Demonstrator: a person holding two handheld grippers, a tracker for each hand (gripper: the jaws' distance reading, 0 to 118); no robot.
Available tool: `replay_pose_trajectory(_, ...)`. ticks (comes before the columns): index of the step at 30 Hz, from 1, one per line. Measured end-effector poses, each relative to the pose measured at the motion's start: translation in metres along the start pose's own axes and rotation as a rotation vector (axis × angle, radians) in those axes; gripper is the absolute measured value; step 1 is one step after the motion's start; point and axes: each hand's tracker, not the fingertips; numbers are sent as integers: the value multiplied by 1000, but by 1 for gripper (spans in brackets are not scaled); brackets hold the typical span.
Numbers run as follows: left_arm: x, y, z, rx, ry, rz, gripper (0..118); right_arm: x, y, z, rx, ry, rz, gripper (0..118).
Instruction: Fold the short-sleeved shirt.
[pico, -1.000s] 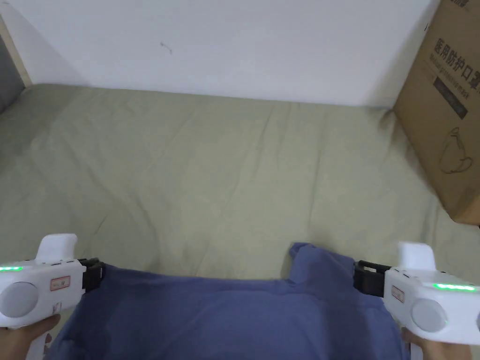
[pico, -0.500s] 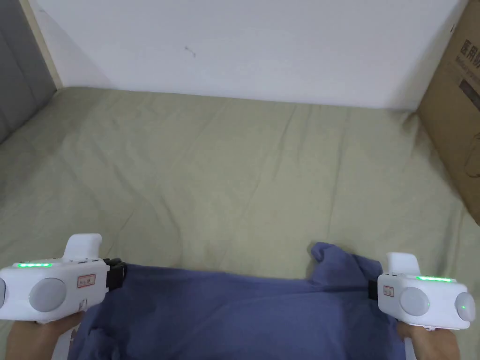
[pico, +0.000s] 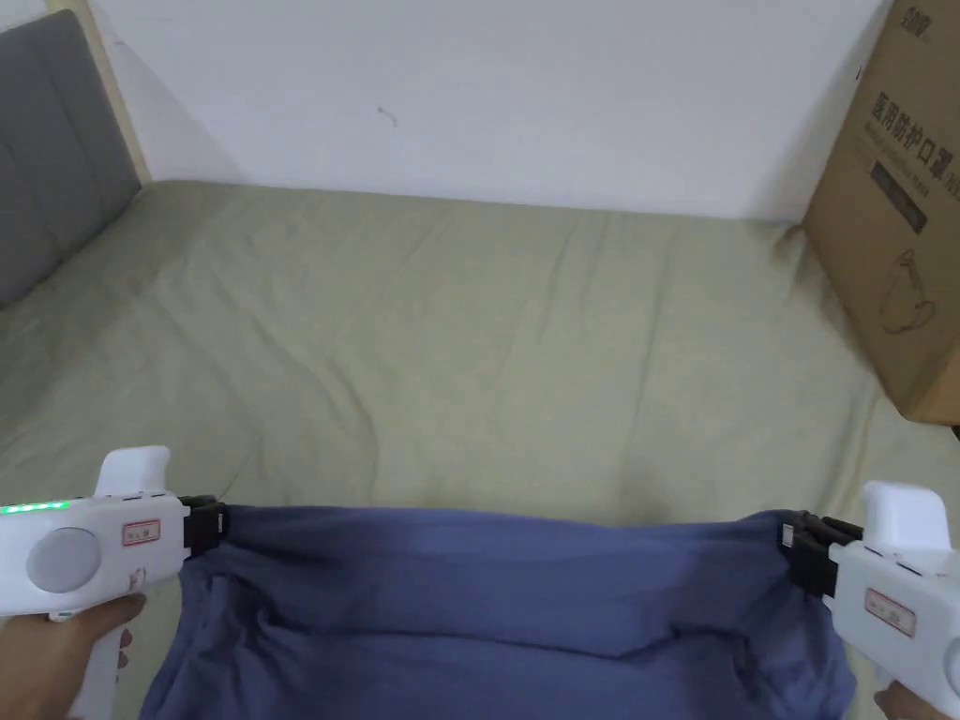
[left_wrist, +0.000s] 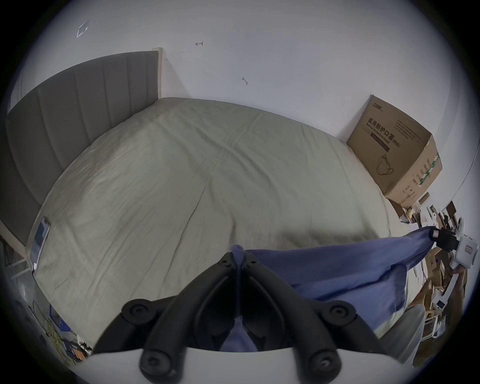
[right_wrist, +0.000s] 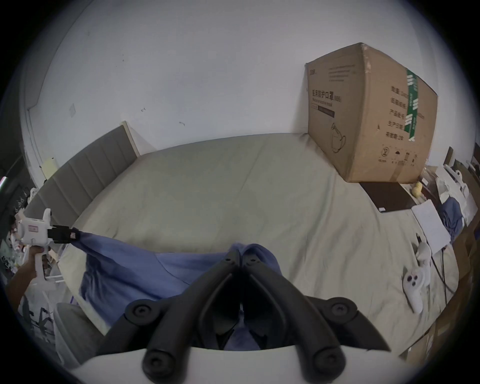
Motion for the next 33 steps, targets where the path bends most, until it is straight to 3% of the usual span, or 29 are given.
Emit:
replay_pose_trajectory(7, -13, -65, 30, -55, 2, 23, 3, -11, -77, 50, -55, -12, -37, 0)
replay_pose_trajectory(11, -14, -109, 23, -121, 34, 16, 3, -4, -124, 39, -160, -56, -103, 0)
replay_pose_trajectory(19, -22, -149, -4, -179, 88, 24, 7, 3, -162, 14, -267, -113, -149, 3)
replay_pose_trajectory(20, -22, -146, -1, -174, 87, 46, 16, 1, -159, 17, -263, -114, -150, 14)
replay_pose_trajectory(22, -23, -138, 6, -175, 71, 130, 68, -2, -148, 25, -245, -123, -143, 59)
replay_pose_trajectory(23, -23, -132, 14, -160, 37, 178, 85, -4, -140, 30, -222, -118, -131, 81)
replay_pose_trajectory(24, -20, -126, 24, -121, -5, 197, 93, -6, -131, 36, -190, -102, -121, 99)
replay_pose_trajectory(27, -5, -98, 55, 50, -94, 194, 96, -18, -92, 55, -48, -82, -89, 104)
replay_pose_trajectory(33, 55, -40, 114, 295, -127, 16, 101, -57, -10, 91, 238, -60, -8, 104)
